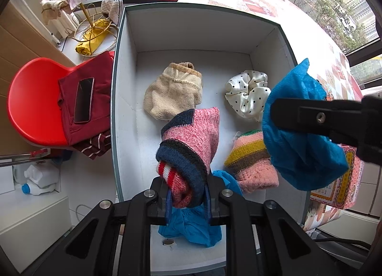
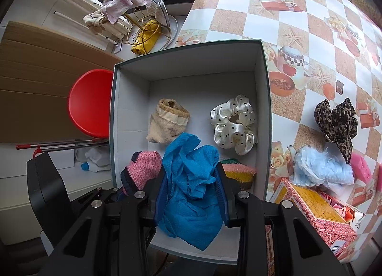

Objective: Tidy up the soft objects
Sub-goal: 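Open the left tool dropping the hat while the right tool releases the blue cloth into the box, then move both open tools back toward the remaining items on the table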

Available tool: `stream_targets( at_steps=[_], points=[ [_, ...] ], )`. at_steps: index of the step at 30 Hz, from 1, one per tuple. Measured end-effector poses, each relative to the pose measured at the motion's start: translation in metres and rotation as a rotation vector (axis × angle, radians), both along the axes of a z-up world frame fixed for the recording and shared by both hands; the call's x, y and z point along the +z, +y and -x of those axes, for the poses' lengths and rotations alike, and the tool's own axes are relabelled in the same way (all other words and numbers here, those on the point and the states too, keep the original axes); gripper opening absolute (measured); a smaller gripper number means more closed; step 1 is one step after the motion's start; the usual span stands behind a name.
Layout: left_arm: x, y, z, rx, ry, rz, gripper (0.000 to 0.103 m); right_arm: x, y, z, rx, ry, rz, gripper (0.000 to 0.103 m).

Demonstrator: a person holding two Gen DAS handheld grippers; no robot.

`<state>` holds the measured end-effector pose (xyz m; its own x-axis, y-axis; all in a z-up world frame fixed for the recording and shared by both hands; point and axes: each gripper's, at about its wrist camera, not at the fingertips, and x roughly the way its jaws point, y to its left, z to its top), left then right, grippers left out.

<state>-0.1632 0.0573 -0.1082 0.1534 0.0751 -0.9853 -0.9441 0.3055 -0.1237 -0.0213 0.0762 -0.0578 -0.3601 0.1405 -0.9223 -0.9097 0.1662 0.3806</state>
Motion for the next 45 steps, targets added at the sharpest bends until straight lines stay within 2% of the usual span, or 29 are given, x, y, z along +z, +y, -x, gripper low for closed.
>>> stream_targets(
  at_steps=[3,6,8,9,10,11,13,14,17,19,22,24,26,36,45],
  points=[
    [0.000,0.000,0.000,-0.001,-0.002,0.003,0.022,-0.003,0.002,0.000,-0.001,-0.001,0.006,0.037],
    [0.001,0.001,0.002,0.009,0.000,-0.007,0.029,-0.006,0.004,0.000,0.002,-0.001,0.010,0.037],
    [0.001,0.001,0.003,0.014,-0.002,-0.014,0.045,-0.006,0.004,0.001,0.006,-0.002,0.006,0.039],
    [0.002,0.001,0.003,0.018,-0.005,-0.017,0.050,-0.006,0.005,0.001,0.010,-0.002,0.004,0.044],
    [0.003,0.001,0.004,0.021,-0.010,-0.019,0.059,-0.006,0.005,0.001,0.012,-0.003,0.003,0.047],
    [0.004,0.001,0.005,0.022,-0.015,-0.022,0.067,-0.005,0.005,0.001,0.014,-0.007,0.001,0.047],
    [0.007,0.000,0.005,0.021,-0.022,-0.023,0.076,-0.004,0.004,0.001,0.017,-0.011,0.001,0.050],
    [0.007,0.000,0.004,0.018,-0.030,-0.017,0.079,-0.004,0.004,0.000,0.018,-0.013,0.003,0.061],
    [0.010,-0.001,0.002,0.013,-0.029,-0.021,0.084,0.000,0.002,-0.003,0.009,-0.026,-0.005,0.077],
    [0.010,-0.001,0.001,0.018,-0.026,-0.021,0.089,0.004,0.000,-0.005,0.009,-0.034,-0.014,0.080],
    [0.011,-0.002,0.002,0.030,-0.038,-0.012,0.102,0.009,-0.002,-0.007,0.013,-0.042,-0.022,0.080],
    [0.013,-0.002,0.002,0.037,-0.040,-0.008,0.102,0.013,-0.004,-0.009,0.011,-0.041,-0.031,0.082],
    [0.014,0.000,0.004,0.057,-0.051,0.000,0.102,0.016,-0.006,-0.011,0.003,-0.066,-0.033,0.103],
    [0.031,-0.003,0.001,0.056,-0.091,0.003,0.102,0.040,-0.018,-0.027,-0.043,-0.020,-0.082,0.103],
    [0.060,-0.004,-0.030,-0.032,-0.082,-0.025,0.102,0.070,-0.052,-0.075,-0.146,0.018,-0.138,0.103]
  ],
)
